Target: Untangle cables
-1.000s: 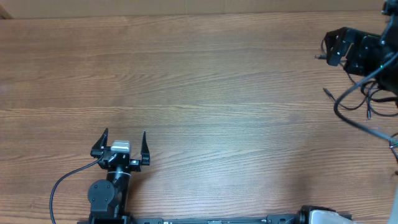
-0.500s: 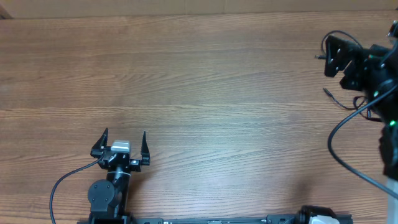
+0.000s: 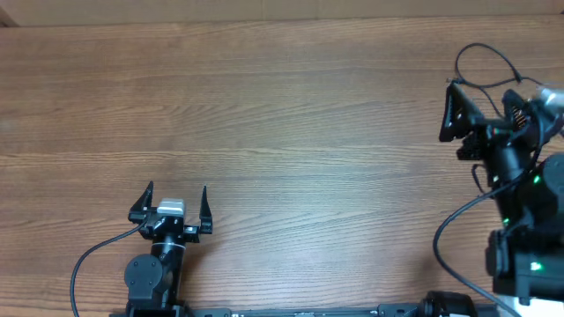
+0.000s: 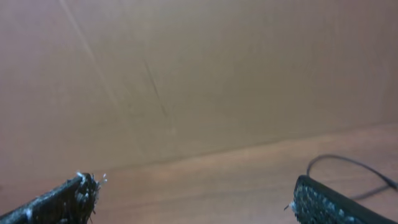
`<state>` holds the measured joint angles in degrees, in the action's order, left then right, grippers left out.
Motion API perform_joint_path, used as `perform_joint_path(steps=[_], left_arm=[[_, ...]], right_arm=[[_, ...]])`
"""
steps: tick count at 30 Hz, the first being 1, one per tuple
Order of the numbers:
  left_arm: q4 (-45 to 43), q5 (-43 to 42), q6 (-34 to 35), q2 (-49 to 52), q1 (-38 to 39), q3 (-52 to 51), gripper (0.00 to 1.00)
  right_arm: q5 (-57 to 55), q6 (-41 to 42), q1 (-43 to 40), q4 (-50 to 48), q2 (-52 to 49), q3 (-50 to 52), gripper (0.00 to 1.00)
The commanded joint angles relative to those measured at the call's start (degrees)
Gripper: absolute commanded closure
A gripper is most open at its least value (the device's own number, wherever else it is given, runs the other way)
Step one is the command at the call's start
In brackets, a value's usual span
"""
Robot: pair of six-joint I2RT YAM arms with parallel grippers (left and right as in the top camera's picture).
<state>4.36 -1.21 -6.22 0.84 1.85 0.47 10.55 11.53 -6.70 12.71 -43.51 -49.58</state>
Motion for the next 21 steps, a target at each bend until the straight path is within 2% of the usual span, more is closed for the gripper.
perform_joint_path(steps=[1,13,21], left_arm=[[0.1,0.2,-1.1,-0.6,-0.3,-0.2,0.00],[0.1,0.2,-1.1,-0.6,-0.3,-0.2,0.00],[0.1,0.2,-1.1,-0.6,-0.3,-0.2,0.00]], right_arm=[[0.2,2.8,0.2,-4.2,3.3,5.5,0.00],[0.0,9.8,0.2,-31.3,13.8,30.0,0.00],[-3.1,9.7,0.2,-34.3,19.2,37.5,0.00]])
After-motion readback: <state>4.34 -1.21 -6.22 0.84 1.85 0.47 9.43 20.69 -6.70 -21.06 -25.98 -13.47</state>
